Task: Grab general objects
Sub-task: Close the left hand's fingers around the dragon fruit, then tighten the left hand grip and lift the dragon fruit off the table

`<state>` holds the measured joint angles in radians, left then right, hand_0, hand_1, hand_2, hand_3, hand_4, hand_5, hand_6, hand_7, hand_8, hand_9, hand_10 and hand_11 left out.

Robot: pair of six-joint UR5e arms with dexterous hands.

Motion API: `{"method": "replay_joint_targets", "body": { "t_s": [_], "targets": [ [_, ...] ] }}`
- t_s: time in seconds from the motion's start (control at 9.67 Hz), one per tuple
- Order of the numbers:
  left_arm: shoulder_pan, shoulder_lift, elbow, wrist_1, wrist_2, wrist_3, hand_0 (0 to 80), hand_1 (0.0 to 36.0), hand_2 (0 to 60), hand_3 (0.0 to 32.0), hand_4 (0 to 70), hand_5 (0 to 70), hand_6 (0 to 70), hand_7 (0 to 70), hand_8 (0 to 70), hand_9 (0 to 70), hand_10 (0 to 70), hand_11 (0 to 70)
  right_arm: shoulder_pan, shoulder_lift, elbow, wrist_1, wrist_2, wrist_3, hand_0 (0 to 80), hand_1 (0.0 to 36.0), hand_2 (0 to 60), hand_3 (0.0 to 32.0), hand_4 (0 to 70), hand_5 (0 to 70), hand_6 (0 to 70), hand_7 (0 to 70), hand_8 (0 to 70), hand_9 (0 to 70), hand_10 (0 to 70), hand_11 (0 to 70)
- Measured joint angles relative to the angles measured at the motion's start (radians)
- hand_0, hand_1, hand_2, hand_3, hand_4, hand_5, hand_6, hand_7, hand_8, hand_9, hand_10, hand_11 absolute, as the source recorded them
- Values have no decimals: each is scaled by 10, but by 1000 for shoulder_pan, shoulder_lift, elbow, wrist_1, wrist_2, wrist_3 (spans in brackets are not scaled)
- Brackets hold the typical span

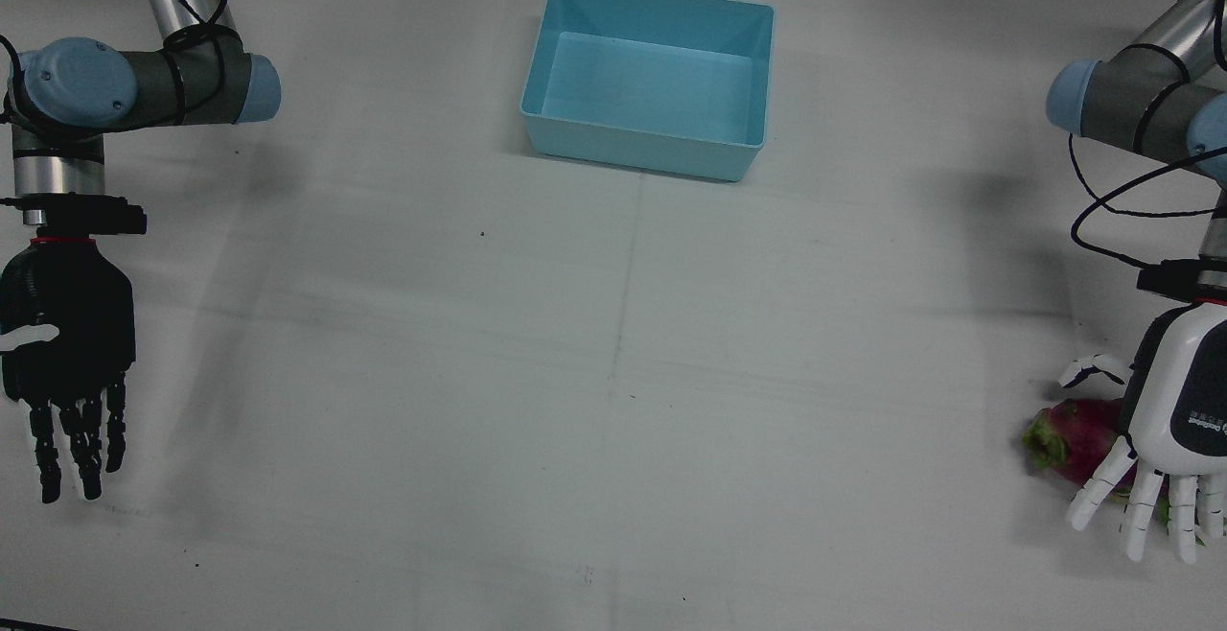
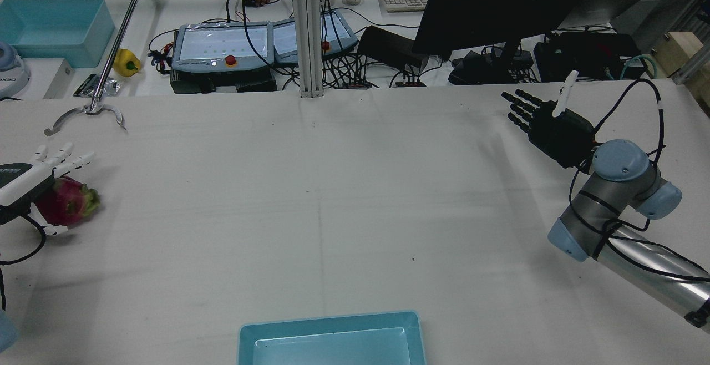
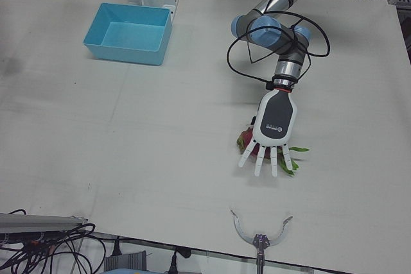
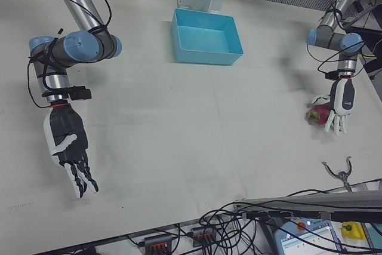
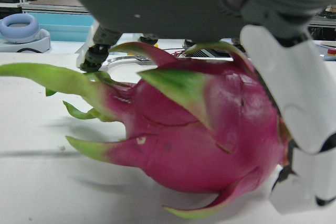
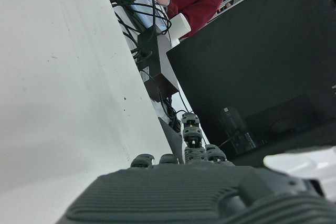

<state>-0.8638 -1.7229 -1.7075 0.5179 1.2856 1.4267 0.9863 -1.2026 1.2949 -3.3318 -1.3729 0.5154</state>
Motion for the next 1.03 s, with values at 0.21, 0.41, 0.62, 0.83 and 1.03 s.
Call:
{"method": "replay_joint_targets", "body": {
  "t_s": [0.21,0.41,0.62,0.83,1.03],
  "targets": [
    [4,-2,5,0,-1,0,580,360,600,320,0,0,0,0,0,0,0,0,0,0,0,0,0,0,0,0,0,0,0,0,0,0,0,0,0,0],
    [7,-24,33,-1,2,0,567,360,600,320,0,199,0,0,0,0,0,4,0,0,0,0,0,0,0,0,0,0,0,0,0,0,0,0,0,0],
    [14,-54,77,5,3,-3,597,360,600,320,0,611,0,72,0,2,66,139,0,0,0,0,0,0,0,0,0,0,0,0,0,0,0,0,0,0],
    [18,-63,89,7,4,-5,622,360,600,320,0,700,0,254,0,36,179,304,0,0,0,0,0,0,0,0,0,0,0,0,0,0,0,0,0,0],
    [18,-62,87,7,1,-5,800,360,600,286,0,700,0,394,104,67,370,566,0,0,1,0,0,0,0,0,0,0,0,0,0,0,0,0,0,0]
  ]
}}
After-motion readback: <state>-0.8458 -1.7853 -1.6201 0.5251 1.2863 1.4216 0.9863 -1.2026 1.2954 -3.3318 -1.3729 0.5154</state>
